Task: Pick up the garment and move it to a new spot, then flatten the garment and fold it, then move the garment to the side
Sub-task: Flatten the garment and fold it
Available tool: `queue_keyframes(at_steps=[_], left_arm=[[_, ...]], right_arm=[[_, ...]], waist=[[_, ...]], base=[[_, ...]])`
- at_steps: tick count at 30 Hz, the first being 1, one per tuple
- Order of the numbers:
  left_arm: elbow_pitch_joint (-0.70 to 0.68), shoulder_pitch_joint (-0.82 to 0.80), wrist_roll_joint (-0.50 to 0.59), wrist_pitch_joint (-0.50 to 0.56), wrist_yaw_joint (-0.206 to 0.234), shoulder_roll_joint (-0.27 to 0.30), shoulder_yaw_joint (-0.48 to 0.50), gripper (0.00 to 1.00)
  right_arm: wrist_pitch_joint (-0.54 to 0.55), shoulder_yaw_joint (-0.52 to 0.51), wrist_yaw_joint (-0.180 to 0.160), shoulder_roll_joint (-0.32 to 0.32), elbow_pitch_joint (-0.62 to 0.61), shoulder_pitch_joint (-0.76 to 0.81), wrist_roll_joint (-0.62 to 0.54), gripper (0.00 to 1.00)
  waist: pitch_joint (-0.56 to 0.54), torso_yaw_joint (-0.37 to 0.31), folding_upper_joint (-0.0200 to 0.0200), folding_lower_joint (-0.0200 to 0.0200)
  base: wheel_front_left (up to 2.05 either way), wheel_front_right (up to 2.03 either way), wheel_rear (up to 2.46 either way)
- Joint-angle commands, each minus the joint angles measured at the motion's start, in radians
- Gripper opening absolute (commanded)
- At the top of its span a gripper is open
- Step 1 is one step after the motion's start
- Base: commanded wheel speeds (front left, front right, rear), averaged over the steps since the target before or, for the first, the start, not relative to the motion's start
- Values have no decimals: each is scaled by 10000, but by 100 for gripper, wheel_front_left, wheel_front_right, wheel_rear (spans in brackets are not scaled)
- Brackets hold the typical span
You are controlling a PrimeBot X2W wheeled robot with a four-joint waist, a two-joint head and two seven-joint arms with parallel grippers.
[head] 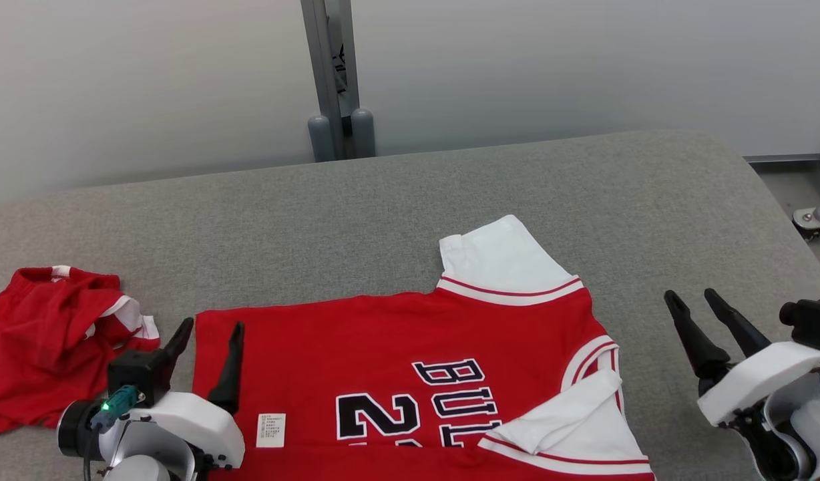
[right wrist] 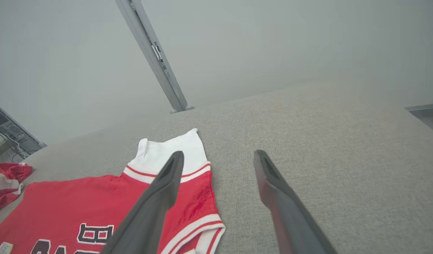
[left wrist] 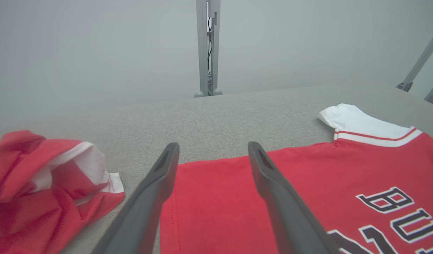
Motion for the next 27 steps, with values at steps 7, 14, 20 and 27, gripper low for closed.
queue_keyframes(at_steps=[7,14,20,27], left_arm=[[1450,-673,199,-1609,26,-841,467,100],[1993,-827,765,-1649,58,-1231,1162,100],[2971,-1347,1246,-1654,42,-1121,1562,100],[4740,-2672,1504,-1068,-220,-762,1277,100]], right_arm=[[-84,-2348,3,1644,-635,760,-2708,100],[-85,-2931,3,2388,-863,1223,-3640,100],[-86,-3123,3,2556,-1009,1093,-3796,100],[-87,-3191,3,2693,-1056,1006,-3411,100]], waist=[[382,-254,0,0],[634,-371,0,0],[926,-494,0,0],[1303,-543,0,0]], base=[[0,0,0],[0,0,0],[0,0,0],[0,0,0]])
